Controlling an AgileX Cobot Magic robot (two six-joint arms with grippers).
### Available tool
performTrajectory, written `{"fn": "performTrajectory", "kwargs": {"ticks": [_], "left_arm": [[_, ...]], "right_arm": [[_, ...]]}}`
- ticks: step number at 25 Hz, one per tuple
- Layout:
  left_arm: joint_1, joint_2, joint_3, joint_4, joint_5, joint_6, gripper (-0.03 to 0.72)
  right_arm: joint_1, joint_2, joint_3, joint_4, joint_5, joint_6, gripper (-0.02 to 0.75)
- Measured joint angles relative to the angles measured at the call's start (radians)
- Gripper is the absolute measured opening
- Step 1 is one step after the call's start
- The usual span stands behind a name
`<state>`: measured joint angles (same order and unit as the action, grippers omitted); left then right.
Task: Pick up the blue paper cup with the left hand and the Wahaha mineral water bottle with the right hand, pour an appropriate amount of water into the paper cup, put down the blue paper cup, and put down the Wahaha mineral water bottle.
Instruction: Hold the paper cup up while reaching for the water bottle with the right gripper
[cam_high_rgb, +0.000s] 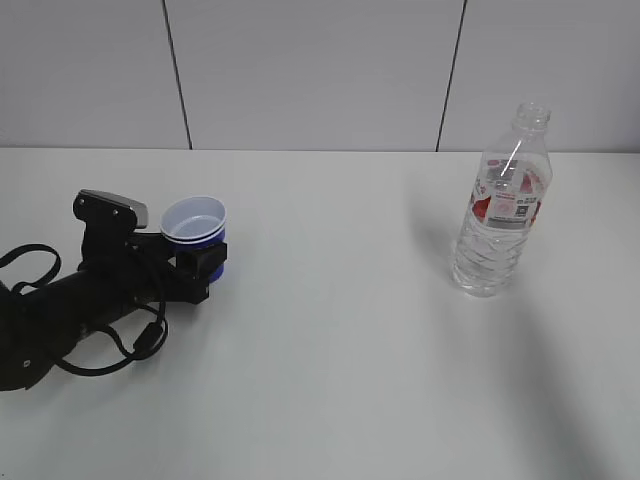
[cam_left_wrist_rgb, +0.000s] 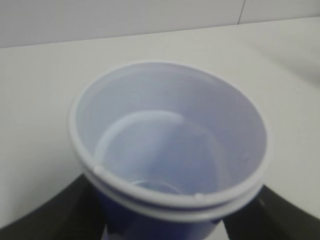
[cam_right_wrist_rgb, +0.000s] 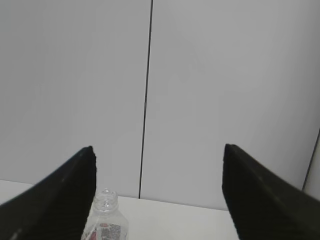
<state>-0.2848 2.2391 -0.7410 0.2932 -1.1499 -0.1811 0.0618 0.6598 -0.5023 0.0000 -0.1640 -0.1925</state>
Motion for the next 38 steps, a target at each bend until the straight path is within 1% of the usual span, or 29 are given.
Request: {"fn": "performTrajectory", "kwargs": {"ticks": [5,7,10,13,20,23,27,33,36,38], "left_arm": [[0.002,-0.098,0.004,0.037,0.032,0.0,0.487],[0.004,-0.14,0.006,0.088,0.075,0.0,0.487],[0.013,-0.211,0.022,0.196,0.146,-0.001,0.486],[0.013,-0.289,0.066,0.255,0.162,-0.003,0.486],[0.015,-0.457,0.187,0.276,0.172,-0.078,0.486],[0.015,-0.516,0.222,0.286,0.177,-0.092,0.486],[0.015,-0.566,0.235,0.301,0.183,-0.097,0.486],[0.015,-0.594,0.237,0.305,0.202,-0.101,0.485],[0.015,-0.594,0.237,0.305,0.209,-0.102,0.485],[0.015,-0.594,0.237,0.305,0.209,-0.102,0.485]], "right_arm": [[0.0,0.001,0.0,0.0,0.024,0.0,0.586],[0.0,0.008,0.0,0.0,0.024,0.0,0.586],[0.0,0.038,0.0,-0.005,0.024,0.0,0.586],[0.0,0.089,-0.007,-0.01,0.026,0.0,0.586],[0.002,0.222,-0.138,-0.01,0.031,0.068,0.586],[0.021,0.262,-0.193,-0.029,0.031,0.077,0.586],[0.05,0.292,-0.222,-0.074,0.031,0.078,0.586],[0.053,0.385,-0.224,-0.094,0.031,0.078,0.586],[0.053,0.442,-0.224,-0.078,0.039,0.078,0.586],[0.053,0.478,-0.224,-0.038,0.039,0.091,0.586]]}}
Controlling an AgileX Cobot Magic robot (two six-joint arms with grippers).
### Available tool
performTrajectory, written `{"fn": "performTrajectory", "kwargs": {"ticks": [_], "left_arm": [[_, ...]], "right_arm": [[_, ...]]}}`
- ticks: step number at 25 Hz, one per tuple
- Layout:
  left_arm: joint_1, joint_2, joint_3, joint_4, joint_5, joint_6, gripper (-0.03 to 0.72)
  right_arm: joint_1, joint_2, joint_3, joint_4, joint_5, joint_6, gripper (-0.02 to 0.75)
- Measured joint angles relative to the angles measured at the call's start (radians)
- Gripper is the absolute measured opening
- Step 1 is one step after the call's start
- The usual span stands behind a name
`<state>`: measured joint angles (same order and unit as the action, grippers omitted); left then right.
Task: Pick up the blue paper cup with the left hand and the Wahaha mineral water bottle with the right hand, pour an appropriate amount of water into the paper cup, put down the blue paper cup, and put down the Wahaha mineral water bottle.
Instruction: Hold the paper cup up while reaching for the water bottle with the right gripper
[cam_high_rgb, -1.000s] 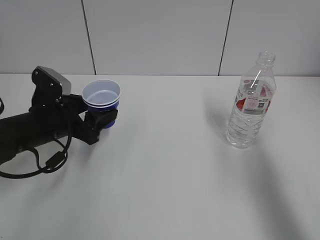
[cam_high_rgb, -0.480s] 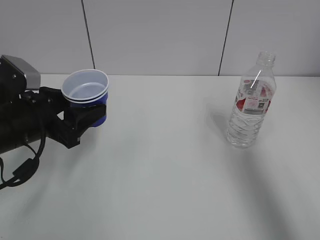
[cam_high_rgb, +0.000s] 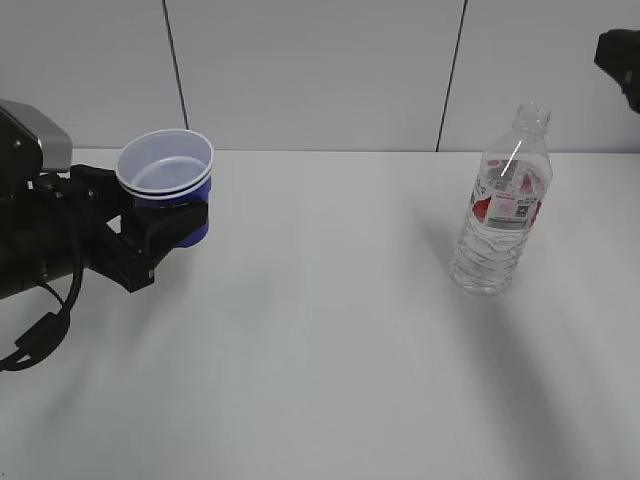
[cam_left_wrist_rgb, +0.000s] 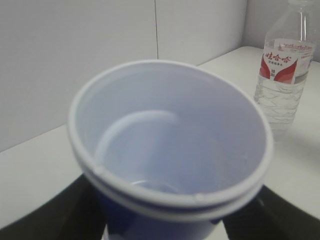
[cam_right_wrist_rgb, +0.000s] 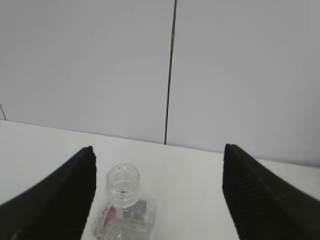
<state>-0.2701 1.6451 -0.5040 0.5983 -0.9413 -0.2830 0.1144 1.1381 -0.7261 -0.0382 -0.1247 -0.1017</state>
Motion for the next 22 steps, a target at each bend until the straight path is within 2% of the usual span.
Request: {"fn": "performTrajectory", "kwargs": {"ticks": [7,13,18,22], "left_arm": [[0.0,0.0,0.0,0.0,0.012,0.0,0.485],[0.0,0.0,0.0,0.002,0.016,0.0,0.485],[0.0,0.0,0.0,0.002,0.018,0.0,0.485],[0.0,0.0,0.0,0.002,0.018,0.0,0.485]], "right_arm": [[0.0,0.074,0.0,0.045,-0.032,0.03,0.586],[0.0,0.081,0.084,0.046,-0.38,0.03,0.586],[0.0,0.081,0.153,0.0,-0.491,0.02,0.586],[0.0,0.088,0.175,-0.071,-0.512,0.022,0.586]]}}
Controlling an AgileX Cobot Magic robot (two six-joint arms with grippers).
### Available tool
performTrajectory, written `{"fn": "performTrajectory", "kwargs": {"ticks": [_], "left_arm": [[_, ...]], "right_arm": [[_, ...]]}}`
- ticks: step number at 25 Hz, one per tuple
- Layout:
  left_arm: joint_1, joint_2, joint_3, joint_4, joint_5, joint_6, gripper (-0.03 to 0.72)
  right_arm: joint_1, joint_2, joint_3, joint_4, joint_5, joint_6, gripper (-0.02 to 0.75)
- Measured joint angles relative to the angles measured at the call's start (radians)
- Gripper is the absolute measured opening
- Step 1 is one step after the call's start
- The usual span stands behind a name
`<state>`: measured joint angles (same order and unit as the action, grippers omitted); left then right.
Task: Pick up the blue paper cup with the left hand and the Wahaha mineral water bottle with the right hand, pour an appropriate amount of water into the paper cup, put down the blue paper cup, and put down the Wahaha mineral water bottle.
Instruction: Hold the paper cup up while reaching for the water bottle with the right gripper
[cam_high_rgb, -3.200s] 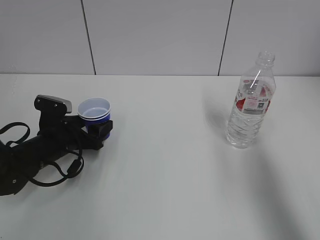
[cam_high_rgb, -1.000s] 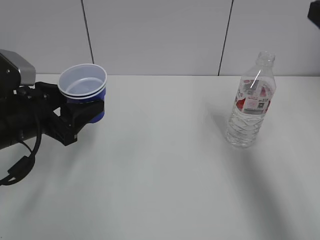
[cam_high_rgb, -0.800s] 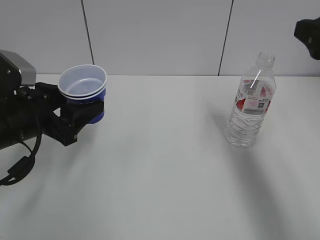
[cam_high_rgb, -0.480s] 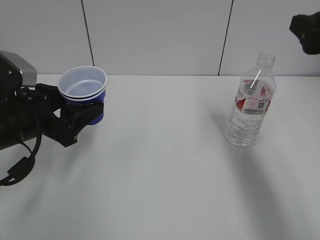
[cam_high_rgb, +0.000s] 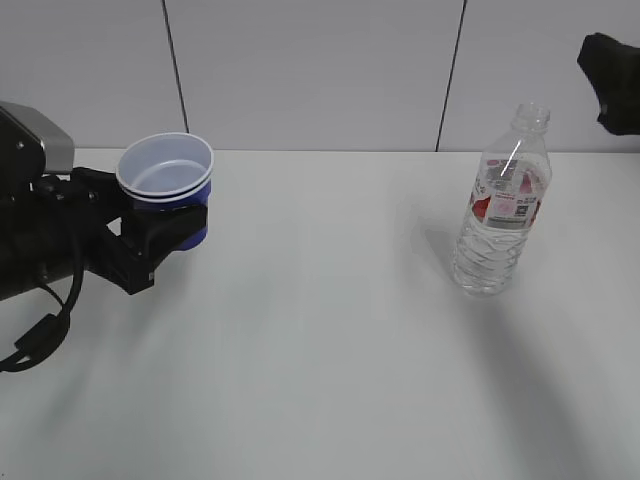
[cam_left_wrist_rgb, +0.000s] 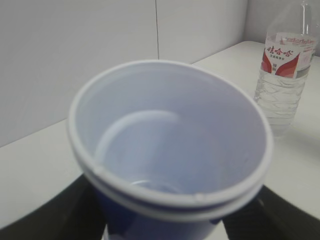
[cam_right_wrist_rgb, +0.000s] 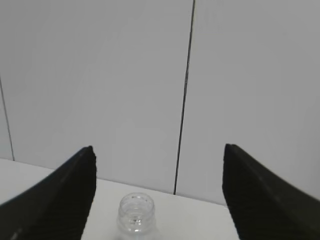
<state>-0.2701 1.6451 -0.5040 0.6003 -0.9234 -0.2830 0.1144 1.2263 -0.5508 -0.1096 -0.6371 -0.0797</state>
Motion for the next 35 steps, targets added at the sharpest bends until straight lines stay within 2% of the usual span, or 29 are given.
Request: {"fn": "performTrajectory", "kwargs": {"ticks": [6,13,21,35], "left_arm": [[0.0,0.0,0.0,0.0,0.0,0.0,0.484],[0.0,0.0,0.0,-0.003,0.0,0.0,0.484],[0.0,0.0,0.0,-0.012,0.0,0.0,0.484],[0.0,0.0,0.0,-0.017,0.0,0.0,0.484]], "right_arm": [[0.0,0.051,0.082,-0.023,-0.028,0.047,0.586],[0.0,0.118,0.186,-0.018,-0.191,0.121,0.586],[0.0,0.278,0.187,-0.059,-0.275,0.123,0.586],[0.0,0.477,0.196,-0.038,-0.447,0.129,0.586]]}}
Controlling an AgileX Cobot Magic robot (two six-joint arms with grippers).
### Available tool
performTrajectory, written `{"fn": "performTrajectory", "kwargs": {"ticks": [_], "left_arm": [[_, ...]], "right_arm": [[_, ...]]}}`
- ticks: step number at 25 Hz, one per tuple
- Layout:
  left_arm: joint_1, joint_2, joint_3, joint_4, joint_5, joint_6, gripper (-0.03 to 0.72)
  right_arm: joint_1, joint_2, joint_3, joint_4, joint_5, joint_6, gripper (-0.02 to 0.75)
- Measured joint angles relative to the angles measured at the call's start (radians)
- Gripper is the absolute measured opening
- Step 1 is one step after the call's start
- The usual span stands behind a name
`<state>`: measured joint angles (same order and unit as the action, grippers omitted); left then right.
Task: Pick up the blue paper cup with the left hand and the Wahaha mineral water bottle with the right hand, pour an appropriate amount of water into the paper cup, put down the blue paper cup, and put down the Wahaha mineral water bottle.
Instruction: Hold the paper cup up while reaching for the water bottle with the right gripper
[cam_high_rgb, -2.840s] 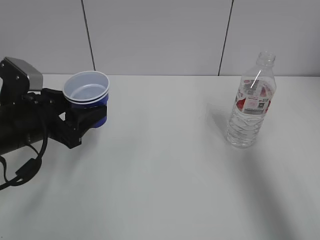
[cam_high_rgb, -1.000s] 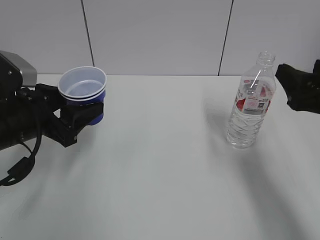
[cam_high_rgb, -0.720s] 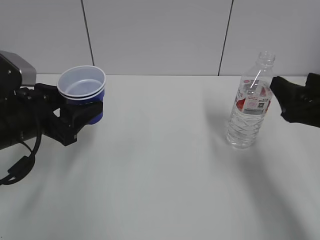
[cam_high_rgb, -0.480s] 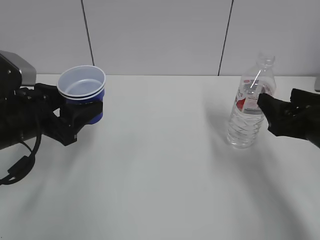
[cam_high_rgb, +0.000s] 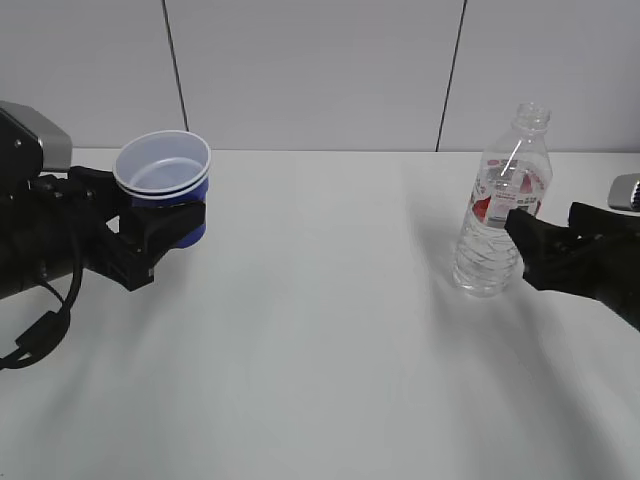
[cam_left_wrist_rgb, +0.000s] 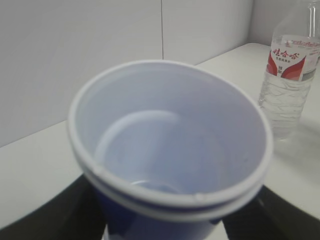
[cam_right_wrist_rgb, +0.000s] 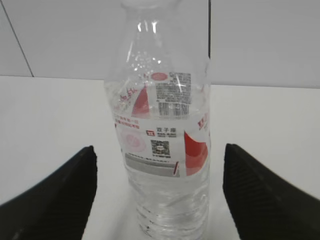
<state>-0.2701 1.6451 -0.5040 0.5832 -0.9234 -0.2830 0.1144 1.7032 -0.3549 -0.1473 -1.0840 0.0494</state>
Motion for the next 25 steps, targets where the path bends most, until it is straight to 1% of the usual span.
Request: {"fn": "performTrajectory", "kwargs": {"ticks": [2,5,9,12,15,25], "left_arm": [[0.0,0.0,0.0,0.0,0.0,0.0,0.484],[0.0,0.0,0.0,-0.002,0.0,0.0,0.484],[0.0,0.0,0.0,-0.002,0.0,0.0,0.484],[0.0,0.0,0.0,-0.002,0.0,0.0,0.484],[0.0,0.0,0.0,-0.003,0.0,0.0,0.484],[0.0,0.0,0.0,-0.003,0.0,0.0,0.484]], "right_arm": [[0.0,0.014,0.004,-0.024,-0.036,0.001,0.586],[0.0,0.024,0.012,-0.073,-0.048,0.001,0.586],[0.0,0.026,0.016,-0.095,-0.05,0.002,0.588],[0.0,0.026,0.016,-0.079,-0.052,0.002,0.62],[0.0,0.026,0.029,-0.03,-0.056,0.0,0.655],[0.0,0.026,0.033,-0.01,-0.056,0.0,0.664]]}}
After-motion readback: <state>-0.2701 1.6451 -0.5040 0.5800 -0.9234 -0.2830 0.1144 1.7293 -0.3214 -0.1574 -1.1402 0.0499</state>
